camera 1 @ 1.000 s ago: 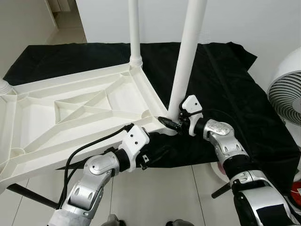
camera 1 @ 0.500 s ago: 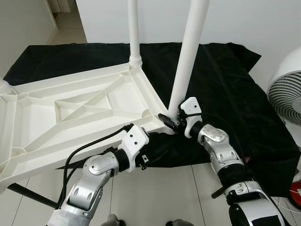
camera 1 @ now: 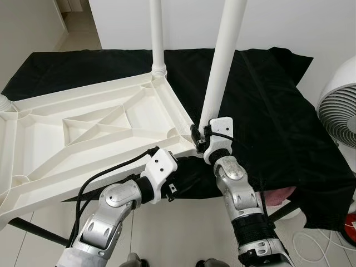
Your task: Building children table
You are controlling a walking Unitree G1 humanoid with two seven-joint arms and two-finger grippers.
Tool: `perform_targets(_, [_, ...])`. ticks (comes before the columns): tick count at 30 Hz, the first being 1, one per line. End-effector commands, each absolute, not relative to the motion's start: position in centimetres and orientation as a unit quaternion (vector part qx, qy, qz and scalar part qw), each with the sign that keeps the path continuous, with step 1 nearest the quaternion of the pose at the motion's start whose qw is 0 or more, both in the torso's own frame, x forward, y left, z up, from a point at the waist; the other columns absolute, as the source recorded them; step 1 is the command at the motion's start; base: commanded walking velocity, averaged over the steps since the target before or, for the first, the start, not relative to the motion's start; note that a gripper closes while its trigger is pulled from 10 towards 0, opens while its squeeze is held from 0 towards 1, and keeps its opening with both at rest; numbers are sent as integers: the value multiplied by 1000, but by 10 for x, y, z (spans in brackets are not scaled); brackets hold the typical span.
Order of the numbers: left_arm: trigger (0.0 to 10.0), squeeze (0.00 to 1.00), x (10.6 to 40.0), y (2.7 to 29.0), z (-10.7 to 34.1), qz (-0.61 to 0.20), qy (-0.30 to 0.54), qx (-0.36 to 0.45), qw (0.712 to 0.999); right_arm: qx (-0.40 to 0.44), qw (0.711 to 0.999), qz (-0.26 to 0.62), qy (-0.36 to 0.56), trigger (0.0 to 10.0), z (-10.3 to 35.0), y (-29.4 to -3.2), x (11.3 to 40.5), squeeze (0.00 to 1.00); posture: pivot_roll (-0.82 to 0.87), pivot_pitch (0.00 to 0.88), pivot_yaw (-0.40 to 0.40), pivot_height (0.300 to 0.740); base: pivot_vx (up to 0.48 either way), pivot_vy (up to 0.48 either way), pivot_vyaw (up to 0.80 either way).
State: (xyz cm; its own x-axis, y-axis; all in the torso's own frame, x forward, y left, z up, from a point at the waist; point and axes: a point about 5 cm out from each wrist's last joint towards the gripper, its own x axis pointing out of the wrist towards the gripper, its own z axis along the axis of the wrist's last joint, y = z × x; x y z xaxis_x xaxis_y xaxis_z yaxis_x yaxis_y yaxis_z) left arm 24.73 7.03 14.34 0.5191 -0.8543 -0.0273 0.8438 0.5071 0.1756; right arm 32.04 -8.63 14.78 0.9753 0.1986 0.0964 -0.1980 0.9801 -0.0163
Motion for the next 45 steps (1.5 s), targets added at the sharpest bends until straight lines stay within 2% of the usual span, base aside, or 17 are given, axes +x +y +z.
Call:
perform_targets(1, [10000, 0, 247, 71, 143, -473, -32, 83, 877, -1, 994, 98, -37, 10000, 144, -82, 317, 0, -60, 70, 35, 740, 0, 0, 0])
perform_targets(4, [10000, 0, 247, 71, 143, -472, -32, 83, 877, 1, 995, 98, -37, 10000, 145, -81, 316, 0, -60, 70, 35, 740, 0, 0, 0])
perform_targets(5, [10000, 0, 247, 71, 143, -472, -32, 83, 877, 2, 994, 98, -39, 10000, 147, -82, 316, 698, -61, 68, 32, 740, 0, 0, 0])
perform_targets(6, [10000, 0, 247, 71, 143, -472, -32, 83, 877, 2, 994, 98, -39, 10000, 147, -82, 316, 698, -61, 68, 32, 740, 0, 0, 0])
perform_targets(7, [10000, 0, 247, 71, 143, -472, -33, 84, 877, 7, 994, 102, -44, 10000, 149, -84, 316, 1000, -60, 66, 31, 740, 0, 0, 0])
perform_targets(15, [10000, 0, 247, 71, 144, -472, -34, 85, 877, 11, 992, 104, -71, 10000, 163, -89, 314, 1000, -60, 61, 29, 740, 0, 0, 0])
perform_targets(16, [10000, 0, 247, 71, 143, -472, -34, 85, 877, 10, 992, 105, -75, 10000, 165, -90, 313, 478, -58, 60, 27, 740, 0, 0, 0])
perform_targets(18, [10000, 0, 247, 71, 143, -472, -34, 85, 877, 10, 992, 105, -75, 10000, 165, -90, 313, 478, -58, 60, 27, 740, 0, 0, 0])
perform_targets(19, [10000, 0, 247, 71, 143, -472, -34, 85, 877, 8, 991, 108, -80, 10000, 166, -91, 310, 0, -58, 60, 27, 740, 0, 0, 0])
perform_targets(21, [10000, 0, 246, 71, 143, -472, -34, 85, 877, 8, 990, 115, -84, 10000, 167, -91, 307, 0, -58, 58, 25, 740, 0, 0, 0])
perform_targets(23, [10000, 0, 246, 71, 144, -472, -34, 85, 877, 10, 983, 162, -82, 10000, 165, -90, 297, 0, -58, 58, 25, 740, 0, 0, 0])
perform_targets(29, [10000, 0, 245, 70, 143, -475, -33, 84, 876, -3, 972, 222, -74, 10000, 161, -96, 297, 0, -72, 64, 36, 740, 0, 0, 0])
perform_targets(32, [10000, 0, 245, 69, 143, -478, -31, 81, 874, -38, 956, 286, -60, 10000, 159, -112, 309, 0, -78, 68, 42, 740, 0, 0, 0])
perform_targets(35, [10000, 0, 244, 68, 144, -479, -31, 79, 873, -75, 946, 310, -59, 10000, 160, -125, 323, 0, -77, 72, 43, 740, 0, 0, 0])
perform_targets(42, [10000, 0, 245, 66, 145, -479, -34, 76, 874, -109, 934, 335, -49, 10000, 162, -129, 335, 0, -75, 71, 42, 740, 0, 0, 0])
perform_targets(45, [10000, 0, 245, 65, 147, -477, -37, 75, 875, -125, 916, 380, -29, 10000, 160, -126, 346, 0, -66, 66, 39, 740, 0, 0, 0])
